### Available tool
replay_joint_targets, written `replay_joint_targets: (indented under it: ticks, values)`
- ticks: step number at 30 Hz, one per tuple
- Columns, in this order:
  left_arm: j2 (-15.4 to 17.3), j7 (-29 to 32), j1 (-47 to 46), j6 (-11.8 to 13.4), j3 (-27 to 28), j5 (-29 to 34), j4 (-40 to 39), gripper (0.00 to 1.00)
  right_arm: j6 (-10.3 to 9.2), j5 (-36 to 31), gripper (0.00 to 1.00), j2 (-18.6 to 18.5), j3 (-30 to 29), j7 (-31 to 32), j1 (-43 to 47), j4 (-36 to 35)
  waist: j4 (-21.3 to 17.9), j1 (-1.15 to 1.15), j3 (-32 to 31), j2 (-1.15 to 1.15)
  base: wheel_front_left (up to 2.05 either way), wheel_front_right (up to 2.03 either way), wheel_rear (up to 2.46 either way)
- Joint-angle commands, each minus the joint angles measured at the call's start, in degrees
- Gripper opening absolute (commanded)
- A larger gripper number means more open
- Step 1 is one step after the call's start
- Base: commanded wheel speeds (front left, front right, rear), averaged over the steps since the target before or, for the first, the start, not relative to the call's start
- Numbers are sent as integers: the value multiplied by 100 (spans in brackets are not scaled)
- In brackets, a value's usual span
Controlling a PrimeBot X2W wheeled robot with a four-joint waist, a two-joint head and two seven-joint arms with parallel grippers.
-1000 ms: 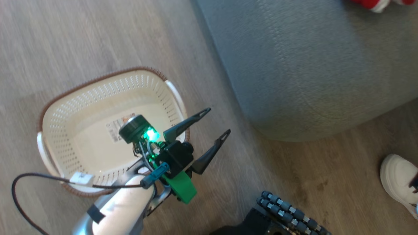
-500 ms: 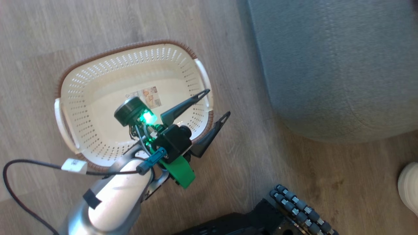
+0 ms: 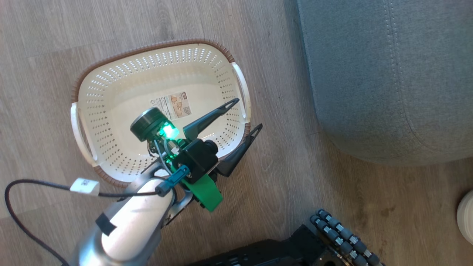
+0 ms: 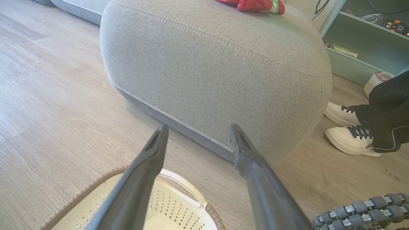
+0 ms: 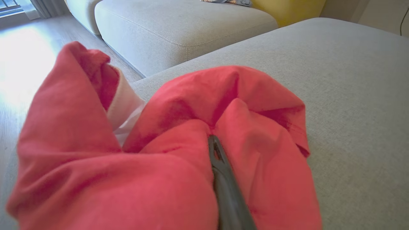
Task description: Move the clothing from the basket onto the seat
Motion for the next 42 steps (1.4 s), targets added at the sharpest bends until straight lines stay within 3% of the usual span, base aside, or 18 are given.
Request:
replay_joint_targets:
  ticks: [1,2,3,4,15,28,35,42]
  values:
    - [-8,-29,-57,-8,185,19,-135,100,-1,-59,0,-162,-48,-60,-94,-66,-11,0,-20,0,0,0,0]
    - [-13,-29,-55,-8,194,20,-131,100,-1,-55,0,-153,-94,-71,-105,-20,-19,0,-34,0,0,0,0]
    - [-18,-29,-51,-8,201,21,-126,100,-1,-85,38,-164,-120,-90,-109,11,-27,0,-47,0,0,0,0]
    - [-23,-29,-49,-8,204,23,-118,100,-1,-116,100,-175,-148,-112,-119,35,-37,0,-62,0,0,0,0]
    - [-134,-29,-39,-8,202,68,-49,100,-1,-378,100,-63,-49,-187,-150,167,-114,0,-507,0,0,0,0]
    - [-502,-29,358,-7,438,34,92,100,-1,-346,100,167,738,-194,247,130,-161,0,-1660,0,0,0,0]
    - [-592,-29,483,34,803,57,63,100,-1,82,100,281,1333,-231,520,-343,-144,0,-2234,0,0,0,0]
    - [-729,-29,675,85,1135,57,-30,100,-1,798,100,293,1977,-272,1054,-1346,-63,0,-2663,0,0,0,0]
